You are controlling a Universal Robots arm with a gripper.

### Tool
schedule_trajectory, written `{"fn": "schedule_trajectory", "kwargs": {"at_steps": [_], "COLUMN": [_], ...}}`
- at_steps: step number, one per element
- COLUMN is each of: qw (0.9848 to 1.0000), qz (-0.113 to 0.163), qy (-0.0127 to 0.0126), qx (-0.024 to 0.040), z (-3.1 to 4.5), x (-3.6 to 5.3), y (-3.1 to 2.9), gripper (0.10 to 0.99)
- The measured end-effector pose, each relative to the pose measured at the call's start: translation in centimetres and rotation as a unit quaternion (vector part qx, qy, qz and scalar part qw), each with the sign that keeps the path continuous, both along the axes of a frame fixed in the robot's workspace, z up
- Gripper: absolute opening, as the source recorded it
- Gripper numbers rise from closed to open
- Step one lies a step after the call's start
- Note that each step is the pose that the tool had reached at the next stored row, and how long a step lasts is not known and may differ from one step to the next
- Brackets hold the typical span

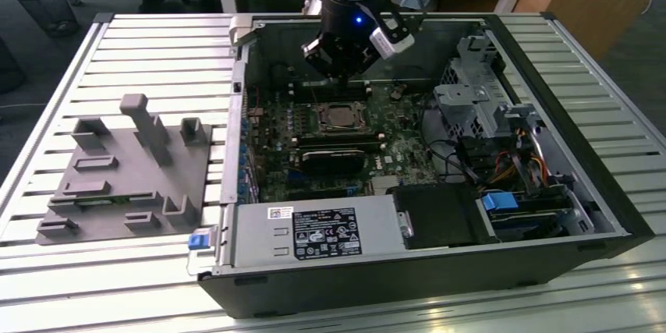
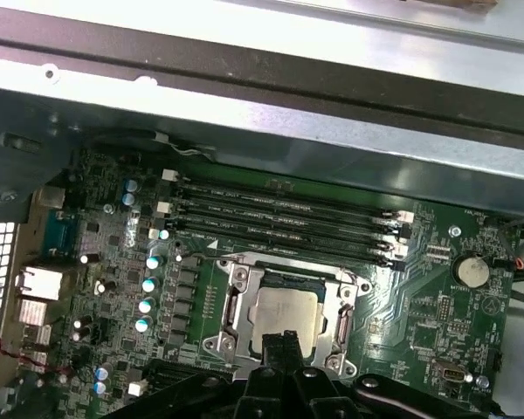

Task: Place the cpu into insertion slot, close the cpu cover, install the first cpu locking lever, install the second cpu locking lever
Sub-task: 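Install the first cpu locking lever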

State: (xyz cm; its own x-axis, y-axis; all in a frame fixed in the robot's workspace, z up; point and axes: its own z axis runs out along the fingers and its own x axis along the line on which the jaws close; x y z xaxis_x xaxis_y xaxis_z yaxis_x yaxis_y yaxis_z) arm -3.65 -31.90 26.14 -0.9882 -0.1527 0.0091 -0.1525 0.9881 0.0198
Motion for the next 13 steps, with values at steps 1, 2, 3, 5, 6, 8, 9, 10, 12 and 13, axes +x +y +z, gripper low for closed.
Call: {"fn": "schedule_trajectory", "kwargs": {"at_steps": [1, 2, 3, 5, 6, 8, 9, 10, 12, 13], "qw": [1.0, 1.0, 1.0, 1.0, 1.0, 1.0, 1.0, 1.0, 1.0, 1.0], "qz": [0.0, 0.0, 0.0, 0.0, 0.0, 0.0, 0.0, 0.0, 0.0, 0.0], "qy": [0.0, 0.0, 0.0, 0.0, 0.0, 0.0, 0.0, 0.0, 0.0, 0.0], "qx": [0.0, 0.0, 0.0, 0.0, 0.0, 0.0, 0.0, 0.0, 0.0, 0.0], "z": [0.0, 0.0, 0.0, 0.0, 0.0, 0.0, 0.0, 0.0, -0.01, -0.01], "x": [-0.03, -0.03, -0.04, -0.06, -0.07, -0.09, -0.11, -0.13, -0.21, -0.29], "y": [0.0, 0.0, 0.0, 0.0, 0.0, 0.0, 0.0, 0.0, 0.0, 0.0], "gripper": [0.106, 0.106, 0.106, 0.106, 0.106, 0.106, 0.106, 0.106, 0.106, 0.106]}}
